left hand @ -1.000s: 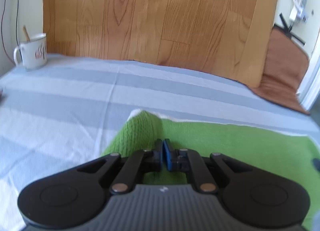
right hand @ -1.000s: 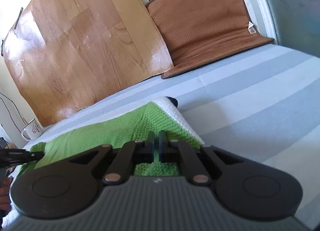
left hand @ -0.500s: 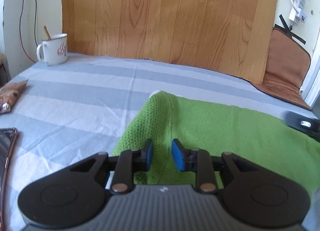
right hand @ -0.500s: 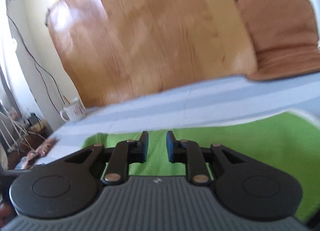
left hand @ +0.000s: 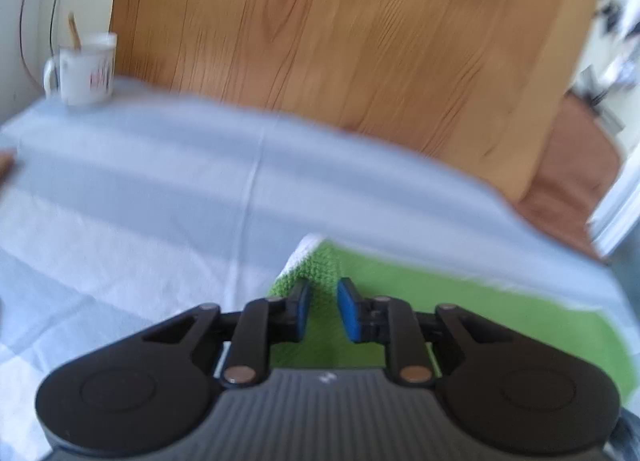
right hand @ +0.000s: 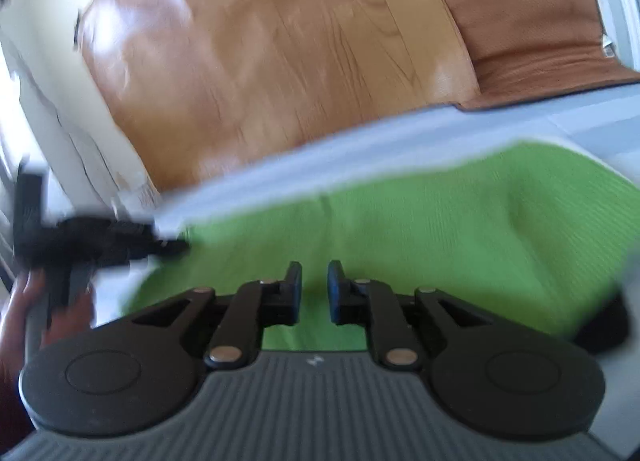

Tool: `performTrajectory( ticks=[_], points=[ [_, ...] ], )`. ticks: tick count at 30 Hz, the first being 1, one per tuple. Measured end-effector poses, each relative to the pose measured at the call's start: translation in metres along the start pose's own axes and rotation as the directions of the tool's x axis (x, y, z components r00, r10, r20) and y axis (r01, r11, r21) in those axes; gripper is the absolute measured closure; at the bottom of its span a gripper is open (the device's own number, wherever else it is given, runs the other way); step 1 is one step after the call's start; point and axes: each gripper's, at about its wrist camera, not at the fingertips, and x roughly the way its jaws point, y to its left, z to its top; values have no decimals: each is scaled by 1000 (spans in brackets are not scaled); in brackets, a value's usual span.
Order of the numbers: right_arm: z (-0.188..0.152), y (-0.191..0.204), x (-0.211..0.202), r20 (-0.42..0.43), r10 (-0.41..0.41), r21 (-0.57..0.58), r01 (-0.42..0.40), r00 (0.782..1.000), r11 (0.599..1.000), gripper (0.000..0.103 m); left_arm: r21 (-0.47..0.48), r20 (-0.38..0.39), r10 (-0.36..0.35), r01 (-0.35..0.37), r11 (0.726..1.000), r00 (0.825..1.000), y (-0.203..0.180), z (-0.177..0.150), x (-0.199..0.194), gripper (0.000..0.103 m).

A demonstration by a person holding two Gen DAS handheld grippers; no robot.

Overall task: Fold small clothes
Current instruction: 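Fold the held green shoulder section over the sweater body with both grippers, then grasp the folded sweater end with both grippers and lift it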

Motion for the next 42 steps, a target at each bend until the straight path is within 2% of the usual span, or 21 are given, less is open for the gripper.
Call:
performTrajectory(
  ticks=[1,3,5,7,8,10,11,13,16,17,20,24,26,28,30,31,33,34,37,39,42],
  points=[
    [-7,-10,-8,-4,-17,11,17,1000,1000,94,14,21,17,-17,1000,1000,0,-2,2,97],
    [-10,-33,-27,9,-8,128,7,1000,992,92,23,25,29,-30,999,999,-4,-4,-2,97],
    [-7,-51,-57,80,-36,192,20,996,981,89,19,33,26,-26,999,999,-7,-7,-14,93],
    [-2,-70,-83,130,-87,250,52,988,967,84,19,64,-6,4,1000,998,-14,-12,-32,86],
    [0,-81,-94,145,-111,297,64,983,953,81,29,80,-34,32,999,996,-20,-16,-42,86],
    [0,-102,-108,153,-148,412,73,977,908,59,55,78,-95,91,994,992,-35,-25,-54,86],
    [-3,-111,-112,152,-149,469,62,977,881,53,72,67,-133,128,989,989,-44,-30,-56,86],
    [-11,-124,-115,151,-113,563,9,982,826,48,121,39,-187,181,976,982,-61,-42,-56,86],
    [-18,-134,-102,109,-66,647,-21,992,762,47,185,-22,-175,176,967,984,-81,-62,-41,85],
    [-19,-135,-96,97,-63,662,-17,993,750,47,197,-35,-147,151,969,989,-84,-67,-35,85],
    [-15,-134,-79,84,-47,678,-23,995,735,49,239,-13,-129,128,962,992,-87,-73,-32,85],
    [0,-124,-66,66,-68,662,8,995,750,45,224,-27,-130,132,966,991,-86,-70,-29,86],
    [5,-116,-56,69,-89,634,25,994,773,46,228,-21,-125,127,965,992,-86,-71,-30,86],
    [5,-108,-45,38,-85,603,45,996,797,72,234,-16,-122,123,964,992,-88,-72,-30,86],
    [6,-101,-46,48,-80,592,36,996,805,75,227,-25,-131,133,965,991,-87,-71,-31,85],
    [12,-94,-51,75,-79,557,24,994,830,76,209,-39,-146,151,966,988,-83,-68,-33,85],
    [28,-71,-63,134,-75,448,7,988,894,77,138,-65,-200,207,968,978,-66,-57,-40,85],
    [36,-56,-68,150,-68,384,5,986,923,77,100,-47,-221,225,969,974,-55,-50,-47,85],
    [54,-5,-70,178,-38,181,6,983,983,77,16,78,-229,229,973,970,-14,-30,-78,80],
    [59,34,-63,183,0,34,-7,983,999,78,-55,147,-213,223,973,966,17,-21,-96,78],
    [60,93,-43,158,79,-174,-51,984,983,78,-136,206,-162,192,972,965,55,-15,-114,78]
  ],
)
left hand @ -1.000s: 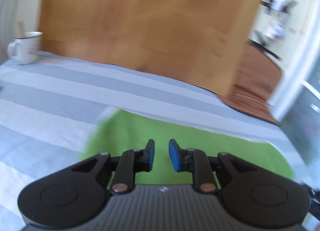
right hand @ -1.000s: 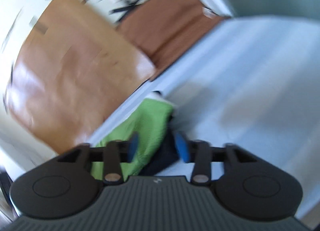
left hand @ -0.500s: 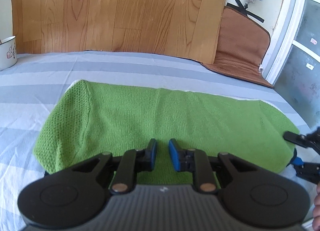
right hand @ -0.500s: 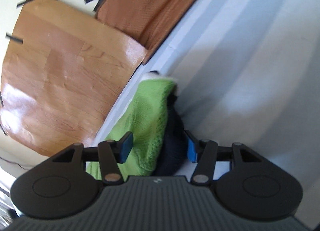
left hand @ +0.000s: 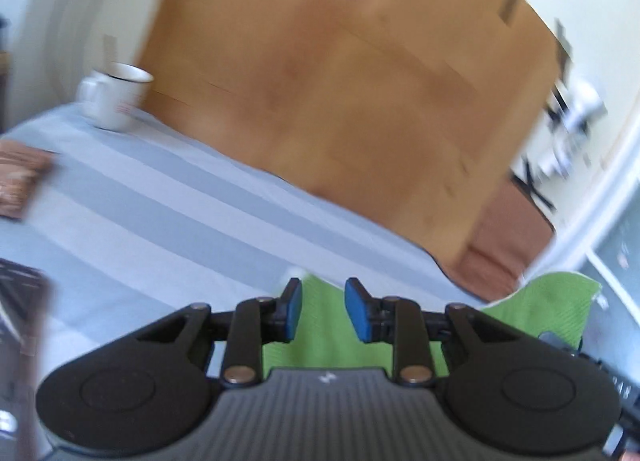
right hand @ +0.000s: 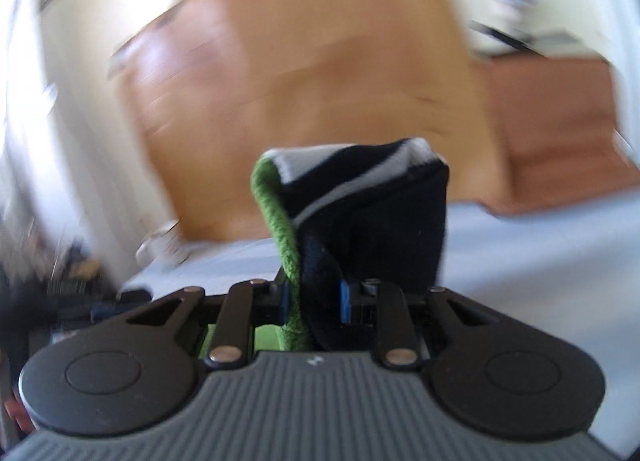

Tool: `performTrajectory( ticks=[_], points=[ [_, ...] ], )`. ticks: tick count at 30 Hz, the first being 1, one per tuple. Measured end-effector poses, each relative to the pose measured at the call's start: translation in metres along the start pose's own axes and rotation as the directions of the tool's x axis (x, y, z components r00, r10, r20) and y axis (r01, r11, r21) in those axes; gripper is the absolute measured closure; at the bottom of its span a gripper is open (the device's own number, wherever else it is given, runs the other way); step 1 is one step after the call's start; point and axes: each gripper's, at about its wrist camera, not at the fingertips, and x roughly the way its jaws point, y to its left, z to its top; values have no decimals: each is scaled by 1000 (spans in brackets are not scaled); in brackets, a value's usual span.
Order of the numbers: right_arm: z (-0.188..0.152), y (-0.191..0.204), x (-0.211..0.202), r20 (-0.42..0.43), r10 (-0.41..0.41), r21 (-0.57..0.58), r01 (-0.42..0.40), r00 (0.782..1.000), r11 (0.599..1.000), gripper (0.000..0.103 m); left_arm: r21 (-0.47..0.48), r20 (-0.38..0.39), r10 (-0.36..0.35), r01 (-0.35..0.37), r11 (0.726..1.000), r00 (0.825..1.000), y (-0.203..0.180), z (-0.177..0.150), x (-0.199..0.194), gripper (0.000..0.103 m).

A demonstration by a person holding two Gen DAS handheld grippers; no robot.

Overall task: Fold small clothes
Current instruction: 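Grasp the folded sweater end with both grippers and lift it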

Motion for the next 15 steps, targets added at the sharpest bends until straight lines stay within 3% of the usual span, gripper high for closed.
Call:
performTrajectory(
  ticks=[4,6,7,10,12,13,15],
  points=[
    [-11,60,49,-121,99,-179,-120,988,977,78,-58,29,52,-51,997,998,29,5,-13,78],
    [-31,75,87,-267,114,-211,-174,957,962,74,-71,24,67,-65,995,997,37,3,-13,75],
    [-44,76,105,-354,114,-208,-197,928,958,71,-78,16,72,-71,994,997,40,2,-10,74],
    [-46,72,96,-342,190,-216,-273,920,937,60,-82,-23,58,-59,995,998,43,-3,3,74],
    [-31,54,74,-315,311,-129,-365,897,922,62,-70,-46,52,-55,996,998,40,-6,14,74],
    [-23,45,65,-292,337,-93,-378,895,921,63,-69,-57,43,-47,997,997,39,-8,18,74],
    [-10,25,47,-236,306,-68,-330,922,941,65,-61,-74,15,-20,998,997,32,-10,29,74]
  ],
)
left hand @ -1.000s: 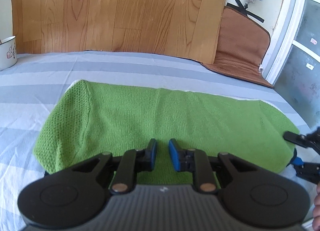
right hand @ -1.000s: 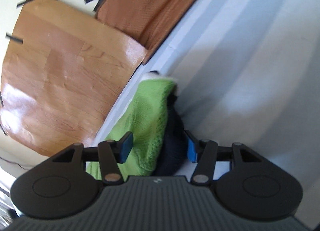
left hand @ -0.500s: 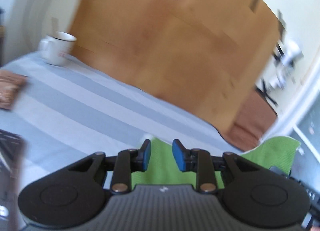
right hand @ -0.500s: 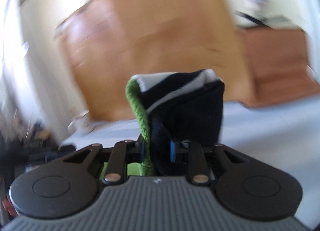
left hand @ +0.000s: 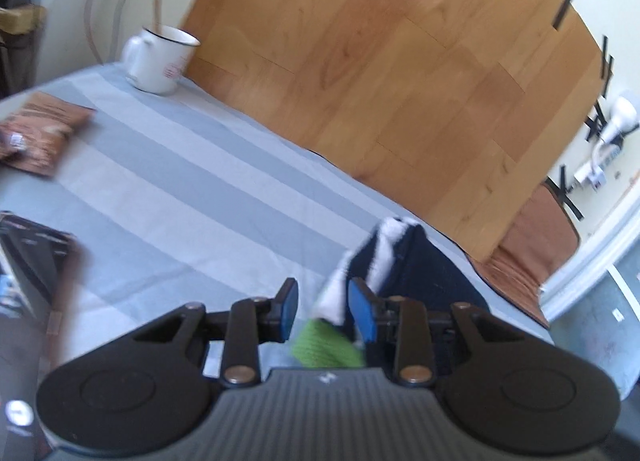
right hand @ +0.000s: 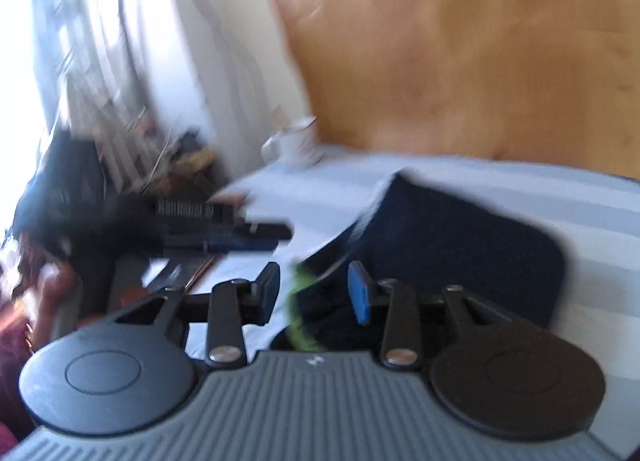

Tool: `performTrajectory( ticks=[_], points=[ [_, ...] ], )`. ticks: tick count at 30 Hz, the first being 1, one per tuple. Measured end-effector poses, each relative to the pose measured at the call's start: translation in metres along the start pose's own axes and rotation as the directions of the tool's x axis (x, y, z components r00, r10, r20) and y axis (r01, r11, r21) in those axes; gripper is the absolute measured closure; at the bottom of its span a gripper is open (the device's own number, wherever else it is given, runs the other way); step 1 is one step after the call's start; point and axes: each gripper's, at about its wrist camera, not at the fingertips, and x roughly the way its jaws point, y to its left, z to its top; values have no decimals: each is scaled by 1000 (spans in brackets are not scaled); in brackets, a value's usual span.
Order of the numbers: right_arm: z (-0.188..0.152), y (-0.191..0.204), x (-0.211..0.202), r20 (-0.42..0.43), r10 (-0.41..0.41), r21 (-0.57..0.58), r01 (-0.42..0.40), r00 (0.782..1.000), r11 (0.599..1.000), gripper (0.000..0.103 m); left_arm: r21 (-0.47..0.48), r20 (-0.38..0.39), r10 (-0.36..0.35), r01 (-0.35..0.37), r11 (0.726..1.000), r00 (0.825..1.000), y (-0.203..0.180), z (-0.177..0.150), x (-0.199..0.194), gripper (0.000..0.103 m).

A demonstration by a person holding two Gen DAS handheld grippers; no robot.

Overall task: Fold small clothes
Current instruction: 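Grasp the folded sweater end with both grippers and lift it, then roll the held sweater end over onto the stack with both grippers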

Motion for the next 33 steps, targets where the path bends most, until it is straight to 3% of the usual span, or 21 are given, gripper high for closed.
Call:
performTrajectory(
  ticks=[1,5,8,10,12,16,18,20,21,22,23,24,25,29,33],
  points=[
    [0,-7,-12,27,-38,11,38,999,999,72,14,-6,-2,2,1000,1000,-5,-1,6,74],
    [-1,-42,-39,75,-133,122,123,988,985,79,71,-43,24,-21,997,999,-24,-9,30,74],
    [-13,-56,-29,44,-164,156,156,985,975,80,129,-49,50,-43,991,998,-37,-18,36,70],
    [-30,-67,-8,-35,-188,167,191,982,967,81,182,-35,80,-73,981,996,-44,-25,37,70],
    [-41,-72,-4,5,-166,189,163,986,968,81,218,-38,130,-119,969,991,-46,-31,41,73],
    [-36,-66,-5,7,-165,189,161,986,969,81,222,-47,148,-134,966,988,-46,-34,44,70],
    [-32,-69,-12,28,-138,240,127,990,962,78,212,-61,138,-122,970,989,-46,-31,39,70],
    [-31,-78,-26,80,-129,305,99,988,947,61,176,-59,100,-88,980,993,-41,-23,28,70],
    [-32,-83,-35,108,-143,336,99,984,937,45,160,-39,96,-89,983,995,-36,-18,22,62],
    [-34,-88,-43,124,-156,366,101,980,925,40,152,-8,105,-102,983,994,-34,-13,17,41],
    [-36,-94,-47,128,-159,394,97,979,914,40,153,20,119,-120,981,993,-33,-9,15,30],
    [-39,-101,-49,121,-149,424,85,981,901,39,154,33,128,-131,979,991,-32,-5,15,10],
    [-44,-107,-49,108,-134,456,70,985,887,37,148,24,119,-122,982,993,-30,-1,18,4],
    [-60,-125,-38,49,-54,558,18,997,830,35,130,-130,1,16,991,991,-25,3,47,0],
    [-60,-126,-18,-2,58,567,-46,998,822,32,98,-283,-88,120,988,955,-20,-7,74,0]
  ],
)
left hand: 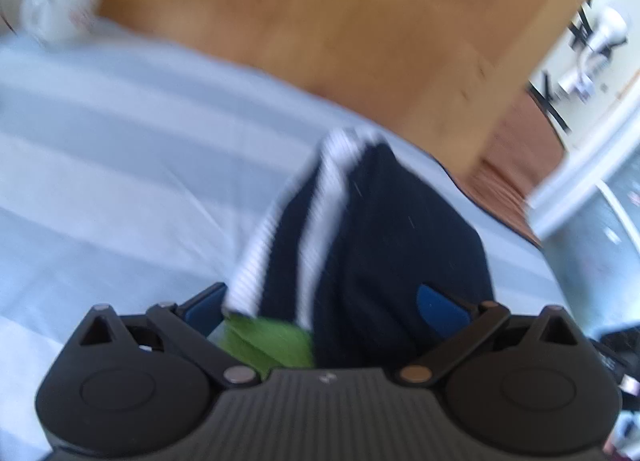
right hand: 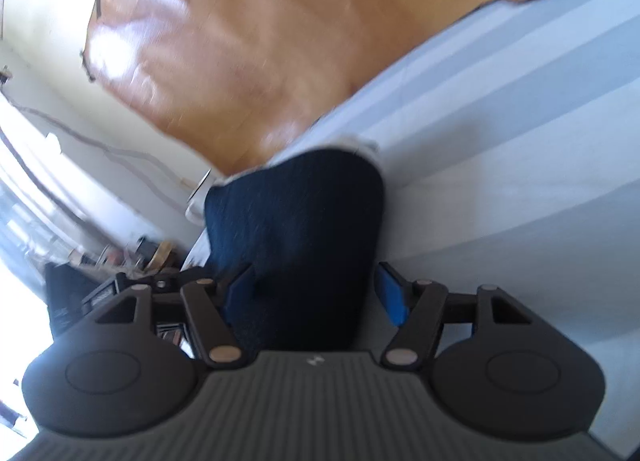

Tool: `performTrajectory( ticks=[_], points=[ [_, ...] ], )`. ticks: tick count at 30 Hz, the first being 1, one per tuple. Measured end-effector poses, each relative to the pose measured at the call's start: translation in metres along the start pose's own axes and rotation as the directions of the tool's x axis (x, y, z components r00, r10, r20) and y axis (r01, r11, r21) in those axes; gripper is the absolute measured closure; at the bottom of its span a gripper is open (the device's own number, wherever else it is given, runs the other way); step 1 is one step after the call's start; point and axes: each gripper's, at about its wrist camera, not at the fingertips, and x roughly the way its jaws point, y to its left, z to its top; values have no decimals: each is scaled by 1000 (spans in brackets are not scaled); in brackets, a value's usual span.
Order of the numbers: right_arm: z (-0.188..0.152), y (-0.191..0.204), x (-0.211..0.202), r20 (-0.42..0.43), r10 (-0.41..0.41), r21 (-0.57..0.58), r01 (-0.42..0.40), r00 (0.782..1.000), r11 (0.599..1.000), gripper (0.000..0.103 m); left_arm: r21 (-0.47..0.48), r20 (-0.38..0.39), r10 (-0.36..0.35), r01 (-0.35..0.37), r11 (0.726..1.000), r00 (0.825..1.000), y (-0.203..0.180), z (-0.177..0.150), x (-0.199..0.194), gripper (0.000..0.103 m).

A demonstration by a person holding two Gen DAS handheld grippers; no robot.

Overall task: Fold small clothes
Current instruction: 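Roll the held sweater end over onto the stack with both grippers, then open both grippers and withdraw them from the folded sweater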

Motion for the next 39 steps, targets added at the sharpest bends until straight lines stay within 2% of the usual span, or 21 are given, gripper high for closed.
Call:
performTrajectory(
  ticks=[2,4,5,6,7,10,14,17,19,22,24,25,27,29,32,35,39],
  points=[
    [4,3,14,-34,20,-17,-21,999,1000,30,23,-14,-16,16,1000,1000,0,-7,7,1],
    [8,11,27,-52,15,-58,-18,999,998,34,34,-9,-42,42,999,999,-2,-11,7,3],
    [10,14,32,-59,4,-73,-9,998,997,37,32,-3,-43,43,999,999,-4,-12,8,6],
    [11,18,35,-52,-3,-91,-2,999,996,45,26,-2,-46,46,999,999,-6,-12,10,21],
    [14,23,36,-35,-5,-113,1,999,994,51,-3,-5,-61,61,998,998,-6,-11,12,30],
    [32,39,32,51,-3,-224,14,999,974,56,-28,18,-59,59,998,998,-17,9,16,43],
    [76,45,22,190,39,-328,26,981,944,57,62,132,-37,29,998,991,-59,52,26,45],
    [118,30,29,241,49,-319,31,969,947,56,123,206,-27,2,992,978,-87,87,47,44],
    [138,10,42,249,27,-300,50,968,953,56,128,208,-7,-20,992,978,-95,107,74,44],
    [150,-23,72,222,-59,-255,117,973,960,56,107,154,67,-84,991,986,-92,123,127,44],
    [148,-41,95,189,-151,-253,196,970,947,53,90,95,139,-147,985,986,-85,124,162,43],
    [145,-46,100,196,-188,-255,236,962,938,50,84,106,151,-160,983,983,-81,121,171,35],
    [149,-48,98,183,-172,-237,213,968,948,46,98,145,137,-152,984,980,-79,115,172,33],
    [143,-46,98,202,-188,-264,238,961,935,41,98,159,149,-166,981,976,-81,111,169,32],
    [140,-44,88,230,-202,-253,259,952,932,37,98,186,182,-203,974,966,-87,102,154,33],
    [134,-36,70,278,-231,-234,299,932,925,37,144,250,231,-272,951,940,-100,84,130,35],
    [105,-29,45,291,-254,-203,319,922,926,36,211,301,255,-325,922,919,-106,49,96,35]
  ],
)
